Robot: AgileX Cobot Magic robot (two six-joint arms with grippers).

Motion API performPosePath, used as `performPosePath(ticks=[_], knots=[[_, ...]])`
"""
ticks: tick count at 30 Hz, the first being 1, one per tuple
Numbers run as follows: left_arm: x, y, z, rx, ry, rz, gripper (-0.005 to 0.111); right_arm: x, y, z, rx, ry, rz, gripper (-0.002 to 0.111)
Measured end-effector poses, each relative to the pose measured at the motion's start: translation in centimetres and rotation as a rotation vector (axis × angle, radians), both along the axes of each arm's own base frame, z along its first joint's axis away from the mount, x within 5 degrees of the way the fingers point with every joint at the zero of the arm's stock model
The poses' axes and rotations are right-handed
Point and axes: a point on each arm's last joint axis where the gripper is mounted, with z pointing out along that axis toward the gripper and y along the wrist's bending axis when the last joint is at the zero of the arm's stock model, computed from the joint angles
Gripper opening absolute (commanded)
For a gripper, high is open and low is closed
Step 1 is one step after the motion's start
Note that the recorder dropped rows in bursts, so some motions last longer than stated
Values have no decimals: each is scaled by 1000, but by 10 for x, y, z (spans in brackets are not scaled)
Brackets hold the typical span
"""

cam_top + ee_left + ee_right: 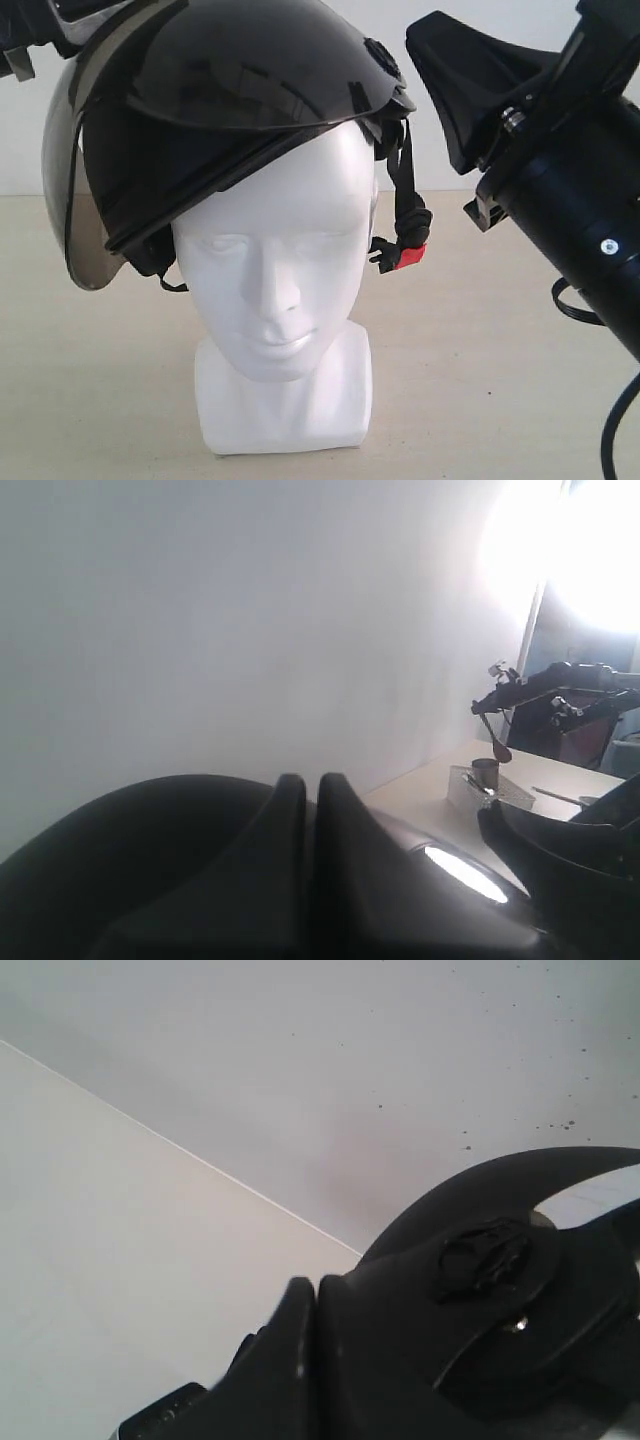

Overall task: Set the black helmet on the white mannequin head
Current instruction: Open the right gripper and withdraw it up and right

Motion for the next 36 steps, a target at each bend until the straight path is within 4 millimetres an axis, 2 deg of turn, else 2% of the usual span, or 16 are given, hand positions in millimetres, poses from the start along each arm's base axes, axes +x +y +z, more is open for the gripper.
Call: performPosePath(ticks=[6, 14, 18, 36], knots=[[0, 0, 0, -3, -1, -4, 4, -2, -2, 3, 2, -14, -5, 0], [-1, -1, 0, -9, -2, -21, 4, -17, -18, 28, 22, -145, -59, 0], [-1, -2, 0, -11, 0, -31, 4, -22, -23, 34, 33, -179, -74, 0], [-8, -6, -2, 15, 9, -123, 4, -22, -24, 36, 19, -199, -93, 0]])
